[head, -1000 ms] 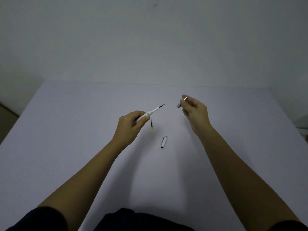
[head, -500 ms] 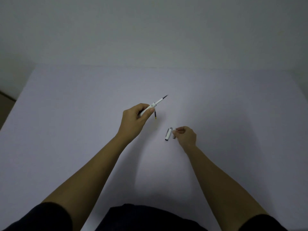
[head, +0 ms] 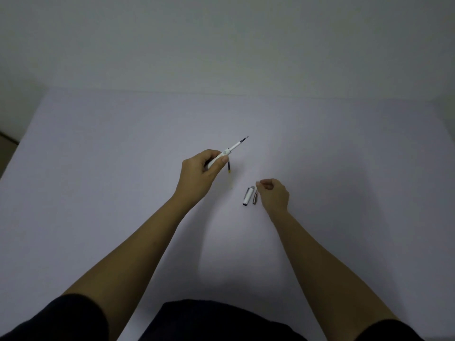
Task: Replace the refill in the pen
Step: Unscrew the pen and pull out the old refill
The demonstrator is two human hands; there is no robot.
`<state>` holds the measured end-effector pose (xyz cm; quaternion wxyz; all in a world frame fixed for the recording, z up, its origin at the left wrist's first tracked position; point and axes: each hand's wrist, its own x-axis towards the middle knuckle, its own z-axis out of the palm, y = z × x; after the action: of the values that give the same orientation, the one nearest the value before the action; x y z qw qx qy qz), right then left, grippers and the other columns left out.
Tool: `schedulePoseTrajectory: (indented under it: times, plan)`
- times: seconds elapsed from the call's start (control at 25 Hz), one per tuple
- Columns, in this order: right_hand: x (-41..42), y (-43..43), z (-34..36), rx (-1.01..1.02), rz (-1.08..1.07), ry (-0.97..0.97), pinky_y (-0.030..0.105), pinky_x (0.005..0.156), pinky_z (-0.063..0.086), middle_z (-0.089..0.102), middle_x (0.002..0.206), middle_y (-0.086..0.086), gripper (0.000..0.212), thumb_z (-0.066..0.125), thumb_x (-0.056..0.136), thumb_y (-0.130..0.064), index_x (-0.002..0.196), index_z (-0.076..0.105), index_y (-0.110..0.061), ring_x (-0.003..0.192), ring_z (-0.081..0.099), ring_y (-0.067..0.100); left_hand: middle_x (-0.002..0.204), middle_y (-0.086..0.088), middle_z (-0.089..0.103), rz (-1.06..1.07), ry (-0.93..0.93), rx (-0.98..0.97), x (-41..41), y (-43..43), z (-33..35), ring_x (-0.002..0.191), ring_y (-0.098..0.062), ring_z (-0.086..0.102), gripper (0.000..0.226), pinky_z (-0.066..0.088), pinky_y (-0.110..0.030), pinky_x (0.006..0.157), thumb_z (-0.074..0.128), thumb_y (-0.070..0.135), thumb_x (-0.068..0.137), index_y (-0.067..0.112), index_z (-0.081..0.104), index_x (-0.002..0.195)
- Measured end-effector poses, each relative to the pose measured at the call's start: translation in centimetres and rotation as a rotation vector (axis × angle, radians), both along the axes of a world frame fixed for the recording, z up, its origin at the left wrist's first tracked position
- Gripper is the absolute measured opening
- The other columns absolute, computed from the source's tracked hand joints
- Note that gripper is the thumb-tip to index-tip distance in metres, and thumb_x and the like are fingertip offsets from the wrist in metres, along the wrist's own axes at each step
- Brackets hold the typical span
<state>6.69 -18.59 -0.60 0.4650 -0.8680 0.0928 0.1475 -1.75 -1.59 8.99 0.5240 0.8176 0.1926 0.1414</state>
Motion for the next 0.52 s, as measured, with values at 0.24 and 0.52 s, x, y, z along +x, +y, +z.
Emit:
schedulePoseTrajectory:
  times: [0.24,0.52]
  plan:
    - [0.6,3.3,8.4,0.629,0.336,-0.048,0.017,0.078,0.054,0.072,0.092,-0.011,0.014,0.06,0.089,-0.025,0.09,0.071,-0.033,0.087,0.07,0.005,0.057,0.014,0.051,0.03,-0.013,0.055,0.3,-0.6,0.0,0.048,0.003,0.043,0.011,0.035,-0.006,0.048,0.059,0.033,0.089,0.025,0.066,0.086]
    - [2.4,4.5,10.1,0.822,0.227,0.06,0.012,0.069,0.053,0.071,0.09,-0.007,0.01,0.06,0.089,-0.018,0.092,0.067,-0.025,0.083,0.069,0.001,0.072,-0.014,0.065,0.009,0.039,0.052,0.1,-1.0,-0.4,0.063,-0.03,0.057,0.014,0.049,-0.04,0.059,0.055,0.035,0.09,0.03,0.061,0.078]
